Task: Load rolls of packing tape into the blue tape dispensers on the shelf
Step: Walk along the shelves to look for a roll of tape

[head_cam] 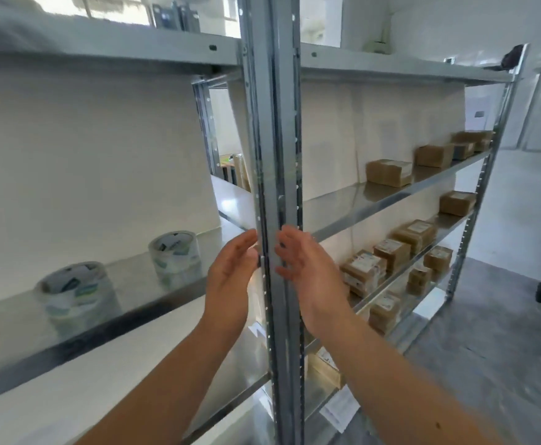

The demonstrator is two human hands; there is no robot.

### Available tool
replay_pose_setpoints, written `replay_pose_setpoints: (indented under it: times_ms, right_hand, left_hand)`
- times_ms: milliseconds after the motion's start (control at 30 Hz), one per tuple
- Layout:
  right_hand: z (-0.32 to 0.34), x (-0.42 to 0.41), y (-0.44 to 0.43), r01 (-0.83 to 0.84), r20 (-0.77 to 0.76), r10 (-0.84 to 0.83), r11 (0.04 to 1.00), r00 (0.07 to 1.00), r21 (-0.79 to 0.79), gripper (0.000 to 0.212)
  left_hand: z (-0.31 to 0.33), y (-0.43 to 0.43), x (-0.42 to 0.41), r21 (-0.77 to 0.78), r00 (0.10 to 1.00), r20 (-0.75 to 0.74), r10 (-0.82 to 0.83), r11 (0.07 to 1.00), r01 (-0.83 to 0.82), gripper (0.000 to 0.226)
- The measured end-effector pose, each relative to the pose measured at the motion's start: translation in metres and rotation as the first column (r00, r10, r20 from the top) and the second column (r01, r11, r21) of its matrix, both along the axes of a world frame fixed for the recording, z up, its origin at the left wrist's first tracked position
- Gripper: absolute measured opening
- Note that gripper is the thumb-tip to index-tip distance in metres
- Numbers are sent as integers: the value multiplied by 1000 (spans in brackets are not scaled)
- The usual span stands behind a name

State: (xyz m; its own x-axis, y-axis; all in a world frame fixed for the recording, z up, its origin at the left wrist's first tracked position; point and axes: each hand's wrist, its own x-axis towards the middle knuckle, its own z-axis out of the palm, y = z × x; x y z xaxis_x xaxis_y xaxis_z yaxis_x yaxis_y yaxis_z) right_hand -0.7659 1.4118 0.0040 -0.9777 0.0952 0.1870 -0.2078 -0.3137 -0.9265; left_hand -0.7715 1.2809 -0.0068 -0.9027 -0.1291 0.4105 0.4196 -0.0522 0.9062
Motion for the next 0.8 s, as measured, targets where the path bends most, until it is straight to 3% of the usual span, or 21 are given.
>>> replay_pose_setpoints:
  times_ms: [233,600,700,800]
  right_hand:
    - [5,-43,-36,-298,-61,302,953,951,60,35]
    - [11,-52,-119,-577,-86,574,817,814,-11,34]
    - [17,-50,-151,-566,-112,559,824,821,-38,34]
    - [13,-50,-151,-571,-107,564,819,819,-55,32]
  left_hand:
    - [2,-26,-12,8,945,15,325,945,-326,28]
    - [12,-95,22,57,785,45,618,783,-620,27]
    - [20,-137,26,-15,762,5,647,762,-647,30]
    - [15,-148,21,-232,709,-51,703,682,-693,31]
